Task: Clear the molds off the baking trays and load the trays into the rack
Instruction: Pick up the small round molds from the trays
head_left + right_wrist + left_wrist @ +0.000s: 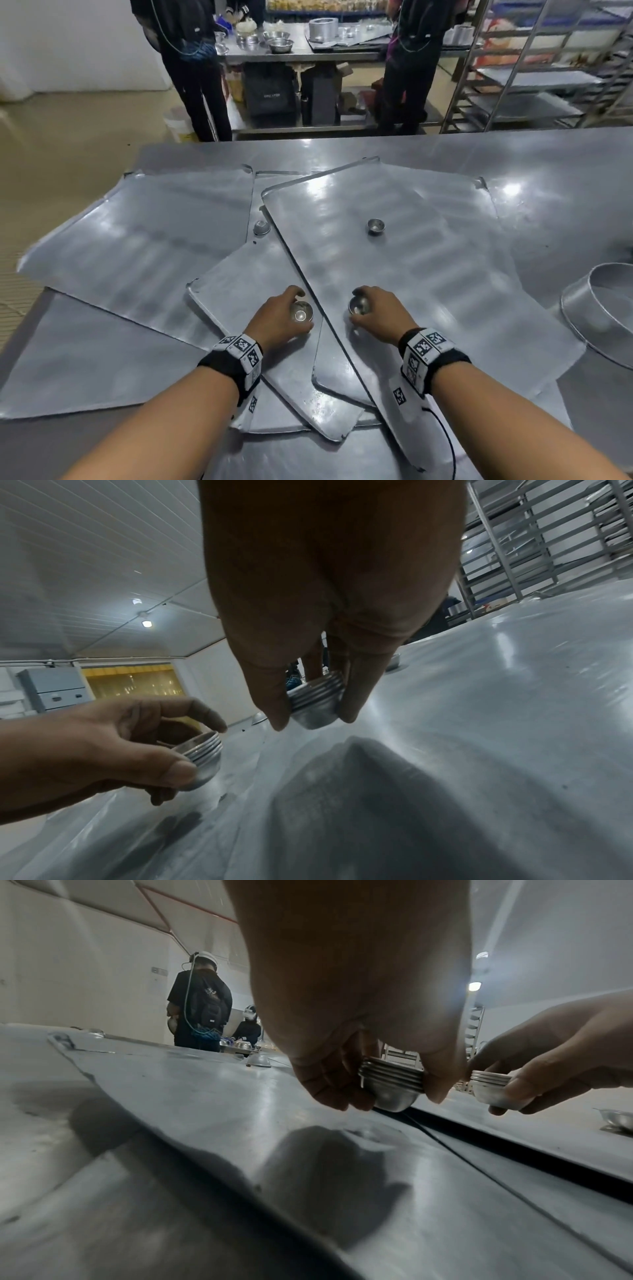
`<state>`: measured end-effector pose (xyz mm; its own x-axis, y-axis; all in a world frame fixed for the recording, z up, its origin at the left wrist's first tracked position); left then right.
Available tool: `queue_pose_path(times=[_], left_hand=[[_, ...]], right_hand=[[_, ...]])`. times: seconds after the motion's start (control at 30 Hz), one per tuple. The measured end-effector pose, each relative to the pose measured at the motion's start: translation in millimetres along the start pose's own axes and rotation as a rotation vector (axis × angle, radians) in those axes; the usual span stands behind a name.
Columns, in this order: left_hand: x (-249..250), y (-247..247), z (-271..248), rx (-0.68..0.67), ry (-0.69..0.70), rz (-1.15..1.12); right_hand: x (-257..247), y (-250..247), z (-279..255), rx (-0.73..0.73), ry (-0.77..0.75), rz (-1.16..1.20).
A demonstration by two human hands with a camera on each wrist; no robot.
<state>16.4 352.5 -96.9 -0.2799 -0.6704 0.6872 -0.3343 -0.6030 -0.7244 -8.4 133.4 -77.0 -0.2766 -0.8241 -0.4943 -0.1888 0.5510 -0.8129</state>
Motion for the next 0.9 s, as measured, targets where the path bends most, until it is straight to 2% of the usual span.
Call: queue_pose_path(times=[0.23, 0.43, 0.9], left_hand=[[-13, -4, -3, 0.014, -0.051, 0.006], [-28, -16, 14, 0.003, -0.021, 0.036], [-52, -28, 57, -0.156, 0.095, 0.037]], right_hand=[[-9, 15, 18, -0.056, -0.02, -0.026], [-23, 23, 39, -0.057, -0.004, -0.039], [-36, 27, 69, 0.001, 0.098, -0.036]])
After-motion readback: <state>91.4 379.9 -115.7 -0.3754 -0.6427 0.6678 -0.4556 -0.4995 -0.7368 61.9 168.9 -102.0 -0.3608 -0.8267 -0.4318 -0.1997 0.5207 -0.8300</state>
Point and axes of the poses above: each hand's wrist, its own z-axis towards the middle knuckle, its own y-axis out of the palm, x = y × z, the point moved 7 cm from there along z, towards the middle knuckle, and after that the axes turned 11 degrees about y, right-handed, at the moved point
